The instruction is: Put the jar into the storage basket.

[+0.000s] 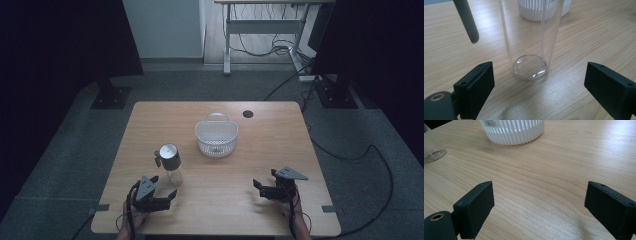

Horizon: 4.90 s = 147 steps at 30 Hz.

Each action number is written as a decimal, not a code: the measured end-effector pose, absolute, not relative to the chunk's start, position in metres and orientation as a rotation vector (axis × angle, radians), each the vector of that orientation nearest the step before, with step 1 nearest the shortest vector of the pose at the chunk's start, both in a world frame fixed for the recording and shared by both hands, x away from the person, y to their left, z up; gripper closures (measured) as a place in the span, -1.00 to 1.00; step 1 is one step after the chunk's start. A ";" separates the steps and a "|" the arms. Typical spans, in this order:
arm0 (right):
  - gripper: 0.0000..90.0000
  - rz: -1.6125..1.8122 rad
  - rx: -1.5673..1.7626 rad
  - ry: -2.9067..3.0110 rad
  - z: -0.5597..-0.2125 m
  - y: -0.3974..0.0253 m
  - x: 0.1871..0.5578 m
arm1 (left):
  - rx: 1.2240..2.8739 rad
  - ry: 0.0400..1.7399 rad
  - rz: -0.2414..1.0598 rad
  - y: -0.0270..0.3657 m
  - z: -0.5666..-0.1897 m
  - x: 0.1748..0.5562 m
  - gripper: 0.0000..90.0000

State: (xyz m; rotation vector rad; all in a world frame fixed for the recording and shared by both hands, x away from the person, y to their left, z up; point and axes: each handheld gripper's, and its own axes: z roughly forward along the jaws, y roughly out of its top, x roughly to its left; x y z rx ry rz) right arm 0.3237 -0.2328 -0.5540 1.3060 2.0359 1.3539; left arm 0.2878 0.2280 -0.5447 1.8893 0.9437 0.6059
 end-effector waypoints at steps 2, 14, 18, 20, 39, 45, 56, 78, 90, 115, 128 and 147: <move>-0.80 1.354 1.306 2.035 -0.554 -0.233 0.324 | 1.893 0.942 0.606 0.227 -0.545 0.288 -0.81; -0.80 1.374 1.333 2.014 -0.554 -0.235 0.325 | 1.895 0.938 0.604 0.228 -0.542 0.289 -0.82; -0.81 1.362 1.330 2.025 -0.554 -0.235 0.325 | 1.888 0.935 0.616 0.230 -0.540 0.289 -0.82; -0.81 1.358 1.324 2.033 -0.554 -0.234 0.325 | 1.887 0.935 0.623 0.230 -0.539 0.289 -0.83; -0.81 1.352 1.333 2.047 -0.554 -0.234 0.326 | 1.857 0.923 0.641 0.231 -0.528 0.283 -0.92; -0.82 1.345 1.331 2.052 -0.554 -0.233 0.327 | 1.829 0.926 0.634 0.228 -0.523 0.283 -0.93; -0.82 1.337 1.341 2.065 -0.555 -0.234 0.329 | 1.820 0.929 0.649 0.224 -0.520 0.286 -0.93; -0.82 1.328 1.349 2.076 -0.555 -0.233 0.331 | 1.792 0.913 0.675 0.214 -0.513 0.291 -0.93; -0.82 1.315 1.347 2.070 -0.555 -0.232 0.331 | 1.787 0.945 0.654 0.212 -0.509 0.298 -0.91; -0.83 1.303 1.349 2.061 -0.555 -0.232 0.330 | 1.813 0.972 0.671 0.199 -0.511 0.317 -0.84; -0.83 1.312 1.372 2.040 -0.555 -0.234 0.330 | 1.787 1.011 0.699 0.193 -0.513 0.334 -0.64; -0.83 1.307 1.385 2.027 -0.555 -0.234 0.330 | 1.746 0.993 0.712 0.194 -0.515 0.333 -0.33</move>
